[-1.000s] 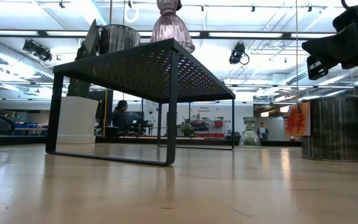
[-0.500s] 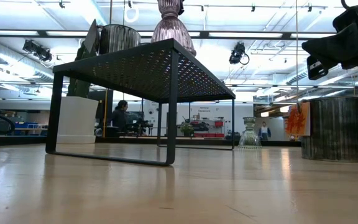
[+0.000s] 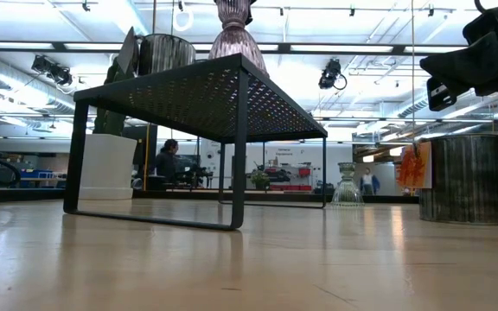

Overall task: Pick & Place candle stick holders
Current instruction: Adjust the purple candle holder on the shelf

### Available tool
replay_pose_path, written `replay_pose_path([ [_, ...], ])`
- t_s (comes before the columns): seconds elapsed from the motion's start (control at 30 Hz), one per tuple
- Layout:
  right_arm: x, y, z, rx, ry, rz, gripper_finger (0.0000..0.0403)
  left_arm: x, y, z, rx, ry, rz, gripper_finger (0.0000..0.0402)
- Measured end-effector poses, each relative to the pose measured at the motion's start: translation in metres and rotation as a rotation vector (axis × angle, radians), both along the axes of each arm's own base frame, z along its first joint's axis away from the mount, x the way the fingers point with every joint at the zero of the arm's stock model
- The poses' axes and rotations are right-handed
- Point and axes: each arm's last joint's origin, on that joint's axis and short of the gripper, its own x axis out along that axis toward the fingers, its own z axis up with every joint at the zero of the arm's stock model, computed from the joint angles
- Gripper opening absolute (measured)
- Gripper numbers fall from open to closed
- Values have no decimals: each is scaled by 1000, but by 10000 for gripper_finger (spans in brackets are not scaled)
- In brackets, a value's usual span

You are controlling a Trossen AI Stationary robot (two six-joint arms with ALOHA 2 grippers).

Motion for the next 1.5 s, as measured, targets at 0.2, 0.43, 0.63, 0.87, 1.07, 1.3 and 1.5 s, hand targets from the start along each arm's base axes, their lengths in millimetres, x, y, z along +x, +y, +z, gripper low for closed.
replay_pose_path([
  [0.2, 0, 0, 0, 0, 0, 0, 12, 0, 0, 0, -2, 3, 0, 180],
  [0.43, 0, 0, 0, 0, 0, 0, 12, 0, 0, -2, -2, 18, 23, 203],
  [0.63, 0, 0, 0, 0, 0, 0, 12, 1, 1, -4, 9, 21, 32, 216],
  [0.87, 0, 0, 0, 0, 0, 0, 12, 1, 1, -3, 14, 15, 36, 219],
  [1.07, 0, 0, 0, 0, 0, 0, 12, 3, 1, -2, 12, -11, 37, 219],
  [1.3, 0, 0, 0, 0, 0, 0, 12, 5, 2, -1, 55, -39, 52, 220],
  [1.5, 0, 0, 0, 0, 0, 0, 12, 5, 2, 0, 67, -49, 55, 220],
])
